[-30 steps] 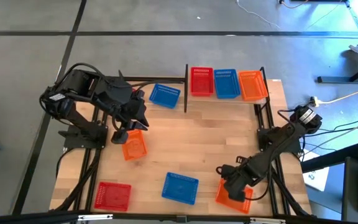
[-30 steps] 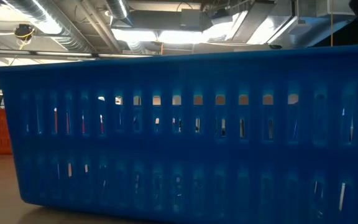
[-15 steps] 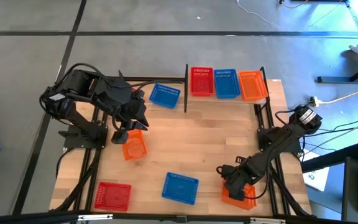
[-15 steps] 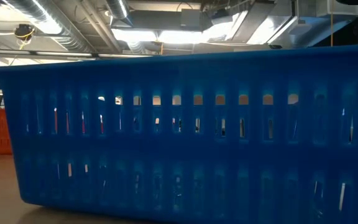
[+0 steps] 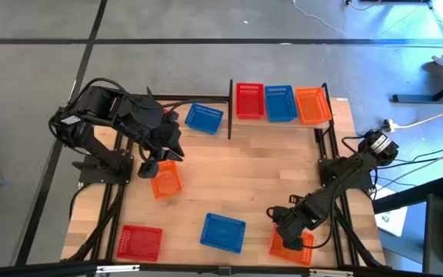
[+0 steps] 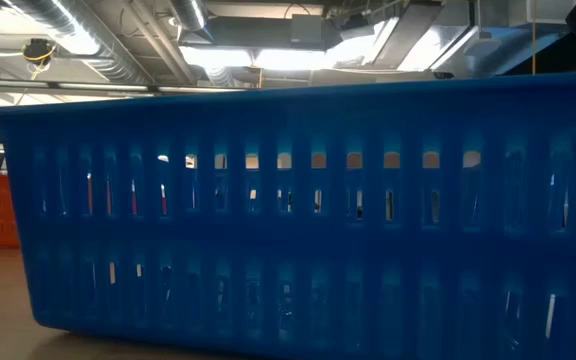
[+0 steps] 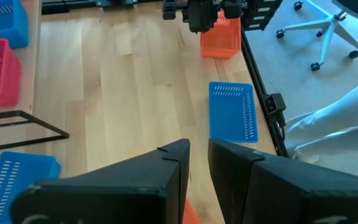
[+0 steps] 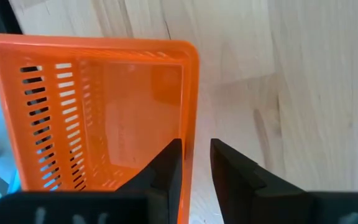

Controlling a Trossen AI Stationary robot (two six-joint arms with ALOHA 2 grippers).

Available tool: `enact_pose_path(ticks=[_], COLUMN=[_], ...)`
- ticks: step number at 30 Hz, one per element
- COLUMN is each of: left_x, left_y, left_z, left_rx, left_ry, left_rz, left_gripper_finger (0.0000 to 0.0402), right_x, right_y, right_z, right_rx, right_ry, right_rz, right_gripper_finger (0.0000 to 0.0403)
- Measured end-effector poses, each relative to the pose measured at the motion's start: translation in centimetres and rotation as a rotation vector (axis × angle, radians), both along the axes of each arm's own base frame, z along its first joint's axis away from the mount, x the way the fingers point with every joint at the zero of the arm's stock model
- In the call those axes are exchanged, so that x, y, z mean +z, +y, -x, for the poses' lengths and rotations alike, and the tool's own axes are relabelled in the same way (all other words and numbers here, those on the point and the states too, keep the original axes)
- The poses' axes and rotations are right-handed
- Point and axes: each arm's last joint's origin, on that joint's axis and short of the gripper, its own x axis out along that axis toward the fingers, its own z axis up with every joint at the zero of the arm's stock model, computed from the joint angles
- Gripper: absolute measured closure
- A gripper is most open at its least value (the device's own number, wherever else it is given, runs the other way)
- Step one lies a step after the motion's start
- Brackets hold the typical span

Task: Stack baskets on shelf by color
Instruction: Stack the bottom orange bin on top of the orange bin on the shelf

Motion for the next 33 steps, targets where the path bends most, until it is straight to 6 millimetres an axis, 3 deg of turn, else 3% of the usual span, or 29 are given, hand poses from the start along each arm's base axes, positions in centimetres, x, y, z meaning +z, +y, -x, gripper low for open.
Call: enact_pose_path(ticks=[13, 18, 21, 26, 33], left_x=[0.0, 0.0, 0.0, 0.0, 0.0], left_y=[0.0, 0.0, 0.0, 0.1, 0.6], left_z=[0.0, 0.0, 0.0, 0.0, -0.1], left_rx=[0.001, 0.002, 0.001, 0.050, 0.163], left_ry=[0.000, 0.000, 0.000, -0.003, -0.019], left_rz=[0.001, 0.001, 0.000, -0.019, -0.110], left_gripper_finger=[0.0351, 0.0351, 0.0351, 0.0351, 0.0351], right_x=[-2.4, -2.3, -1.7, 0.8, 8.3], right_y=[-0.8, -1.6, -2.1, -3.3, -6.2], right_z=[0.3, -0.3, -1.1, -1.8, -1.8], right_rx=[-0.027, -0.124, -0.183, -0.284, -0.497], right_ry=[-0.027, 0.038, 0.041, 0.063, -0.024], right_rz=[-0.008, -0.052, -0.059, 0.011, 0.107], right_gripper_finger=[0.0323, 0.0390, 0.0395, 0.0399, 0.0400])
